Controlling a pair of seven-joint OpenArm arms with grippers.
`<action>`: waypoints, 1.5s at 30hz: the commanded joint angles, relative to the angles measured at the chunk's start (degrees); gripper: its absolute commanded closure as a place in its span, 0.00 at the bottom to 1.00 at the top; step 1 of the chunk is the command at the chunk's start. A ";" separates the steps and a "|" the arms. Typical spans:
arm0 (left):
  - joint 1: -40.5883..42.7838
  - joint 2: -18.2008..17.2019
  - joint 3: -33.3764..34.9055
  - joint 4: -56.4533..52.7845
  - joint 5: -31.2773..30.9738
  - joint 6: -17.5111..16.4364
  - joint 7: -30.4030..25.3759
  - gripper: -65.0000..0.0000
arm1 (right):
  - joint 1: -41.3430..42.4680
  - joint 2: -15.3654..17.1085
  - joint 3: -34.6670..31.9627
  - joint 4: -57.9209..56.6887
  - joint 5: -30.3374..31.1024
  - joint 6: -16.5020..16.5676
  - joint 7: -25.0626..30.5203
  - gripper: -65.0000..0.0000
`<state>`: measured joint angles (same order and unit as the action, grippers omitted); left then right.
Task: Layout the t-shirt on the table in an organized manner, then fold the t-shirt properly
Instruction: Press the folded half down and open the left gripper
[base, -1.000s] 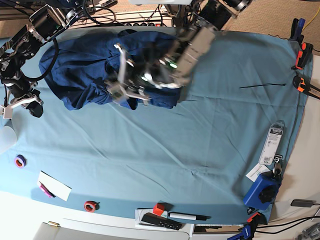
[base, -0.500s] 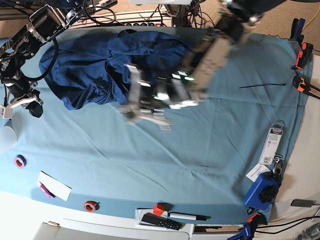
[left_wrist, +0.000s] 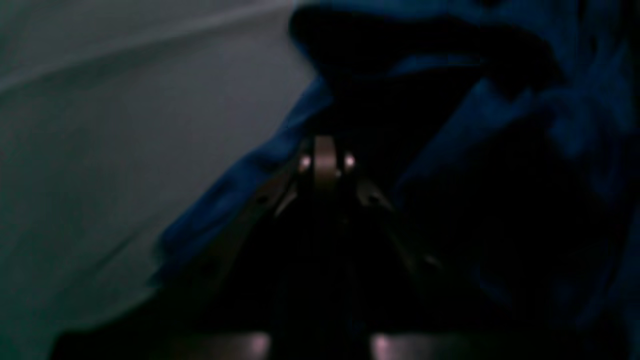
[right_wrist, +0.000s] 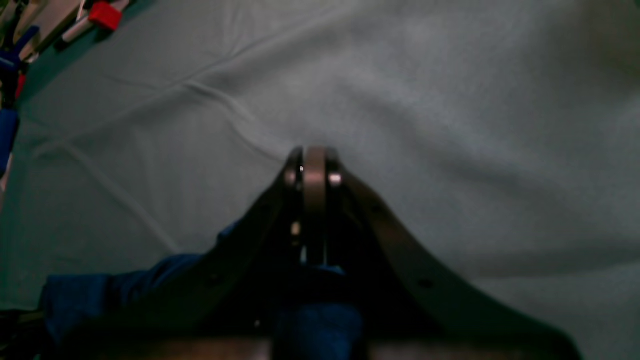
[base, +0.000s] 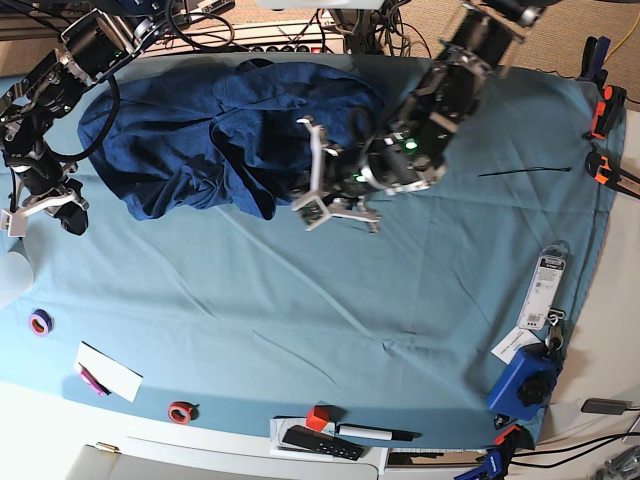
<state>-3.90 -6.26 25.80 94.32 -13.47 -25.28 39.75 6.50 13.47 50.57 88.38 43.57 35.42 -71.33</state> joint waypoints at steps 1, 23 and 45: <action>-1.22 1.22 -0.02 -0.07 -0.66 -0.28 -1.42 1.00 | 0.76 1.29 0.11 0.81 1.38 0.31 1.29 1.00; -6.38 10.08 11.74 -3.58 2.97 0.20 -6.19 1.00 | 0.79 1.31 0.11 0.81 1.36 0.81 1.29 1.00; -11.54 6.47 -1.99 -3.41 -0.66 1.77 2.23 0.41 | 0.81 19.04 -3.15 -25.70 24.79 4.58 -8.67 0.48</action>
<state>-14.15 -0.30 23.94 89.78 -13.56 -23.55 43.33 6.52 30.92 47.24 61.65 67.20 39.79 -80.95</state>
